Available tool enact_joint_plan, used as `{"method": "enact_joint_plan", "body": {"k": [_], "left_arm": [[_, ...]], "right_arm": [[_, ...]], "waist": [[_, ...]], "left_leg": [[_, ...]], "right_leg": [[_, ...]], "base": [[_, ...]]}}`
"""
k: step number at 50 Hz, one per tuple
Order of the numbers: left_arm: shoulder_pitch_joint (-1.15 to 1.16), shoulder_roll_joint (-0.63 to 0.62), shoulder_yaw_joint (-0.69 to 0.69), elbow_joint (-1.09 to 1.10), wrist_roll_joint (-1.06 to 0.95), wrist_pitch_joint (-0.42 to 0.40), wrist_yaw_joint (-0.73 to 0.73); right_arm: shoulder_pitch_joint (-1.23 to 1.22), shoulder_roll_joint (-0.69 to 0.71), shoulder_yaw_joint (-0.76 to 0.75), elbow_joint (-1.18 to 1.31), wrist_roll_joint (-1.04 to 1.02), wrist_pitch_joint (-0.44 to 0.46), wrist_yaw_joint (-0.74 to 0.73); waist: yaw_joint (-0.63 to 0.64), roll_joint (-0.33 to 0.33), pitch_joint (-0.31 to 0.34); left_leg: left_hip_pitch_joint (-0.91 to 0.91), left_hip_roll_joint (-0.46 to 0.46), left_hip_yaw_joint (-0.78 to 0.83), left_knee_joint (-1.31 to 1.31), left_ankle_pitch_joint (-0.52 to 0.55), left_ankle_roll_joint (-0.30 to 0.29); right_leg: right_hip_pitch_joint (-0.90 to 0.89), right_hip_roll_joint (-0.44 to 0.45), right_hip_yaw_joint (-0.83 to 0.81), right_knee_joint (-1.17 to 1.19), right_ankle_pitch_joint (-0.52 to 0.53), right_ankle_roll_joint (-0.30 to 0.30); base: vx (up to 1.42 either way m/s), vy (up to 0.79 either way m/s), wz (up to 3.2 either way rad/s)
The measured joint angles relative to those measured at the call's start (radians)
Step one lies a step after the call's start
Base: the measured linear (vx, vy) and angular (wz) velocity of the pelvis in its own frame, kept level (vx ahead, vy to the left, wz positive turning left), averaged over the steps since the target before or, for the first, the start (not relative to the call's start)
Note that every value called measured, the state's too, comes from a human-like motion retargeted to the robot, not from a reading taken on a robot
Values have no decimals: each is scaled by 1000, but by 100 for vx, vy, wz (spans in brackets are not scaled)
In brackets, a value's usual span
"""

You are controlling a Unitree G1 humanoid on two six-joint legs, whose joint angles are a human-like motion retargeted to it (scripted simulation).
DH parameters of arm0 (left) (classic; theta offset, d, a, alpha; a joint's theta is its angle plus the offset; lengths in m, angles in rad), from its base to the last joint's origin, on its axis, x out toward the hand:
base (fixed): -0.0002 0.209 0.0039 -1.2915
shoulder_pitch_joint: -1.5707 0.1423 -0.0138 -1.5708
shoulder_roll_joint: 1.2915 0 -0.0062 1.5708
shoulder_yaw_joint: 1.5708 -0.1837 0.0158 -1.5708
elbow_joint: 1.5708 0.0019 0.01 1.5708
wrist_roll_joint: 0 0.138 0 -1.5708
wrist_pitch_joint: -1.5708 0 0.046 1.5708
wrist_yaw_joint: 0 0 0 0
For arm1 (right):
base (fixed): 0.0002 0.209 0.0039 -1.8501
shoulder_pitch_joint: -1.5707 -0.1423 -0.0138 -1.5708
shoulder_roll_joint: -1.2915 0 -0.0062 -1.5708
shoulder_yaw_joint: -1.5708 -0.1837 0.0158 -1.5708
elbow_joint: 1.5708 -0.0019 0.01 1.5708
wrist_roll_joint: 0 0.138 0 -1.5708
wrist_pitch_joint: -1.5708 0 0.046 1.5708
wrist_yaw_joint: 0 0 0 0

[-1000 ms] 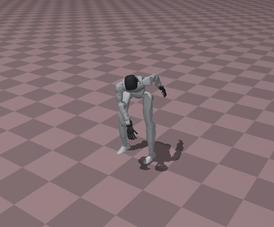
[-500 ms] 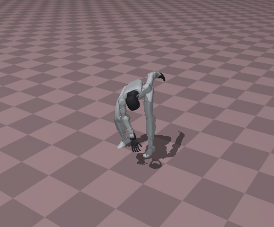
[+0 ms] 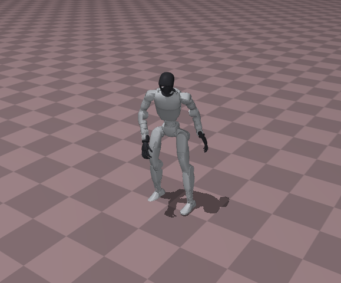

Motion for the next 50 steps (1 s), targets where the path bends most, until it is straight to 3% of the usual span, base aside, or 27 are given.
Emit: {"method": "enact_joint_plan", "body": {"k": [6, 12, 23, 35, 44, 50], "left_arm": [[-62, -19, -24, 24, 0, 0, 6], [-167, -40, -62, 77, 36, 10, -4], [-234, -71, -111, 174, 119, 28, -39], [-153, -108, -98, 127, 161, 55, -94], [-21, -136, 28, -147, 16, 60, -45], [8, -89, -16, -367, -49, 60, -72]], "right_arm": [[223, -7, -124, 96, 15, 27, 105], [311, -13, -209, 245, -9, 75, 146], [408, 2, -348, 414, 7, 111, 216], [490, 9, -397, 444, -49, 140, 237], [531, 16, -433, 322, -41, 143, 188], [571, -17, -400, 165, -17, 124, 185]], "waist": [[-45, -1, -119], [-85, 20, -181], [-186, 82, -294], [-236, 135, -295], [-232, 141, -282], [-232, 133, -270]], "left_leg": [[229, -25, 100, 0, -87, 13], [392, -47, 205, 0, -152, 29], [496, -54, 361, 0, -205, 36], [561, -37, 456, 0, -226, 27], [553, -30, 498, 0, -229, 25], [496, -32, 499, 0, -221, 30]], "right_leg": [[210, -14, 82, -77, -11, 31], [340, -26, 178, -137, -23, 36], [369, -14, 331, -172, -30, 31], [367, 19, 419, -139, -48, 12], [328, 37, 456, -124, -48, 2], [271, 36, 459, -125, -35, 4]], "base": [[28, 16, -81], [18, 12, -94], [9, 4, -76], [3, -1, -39], [2, -1, -17], [0, 0, 0]]}}
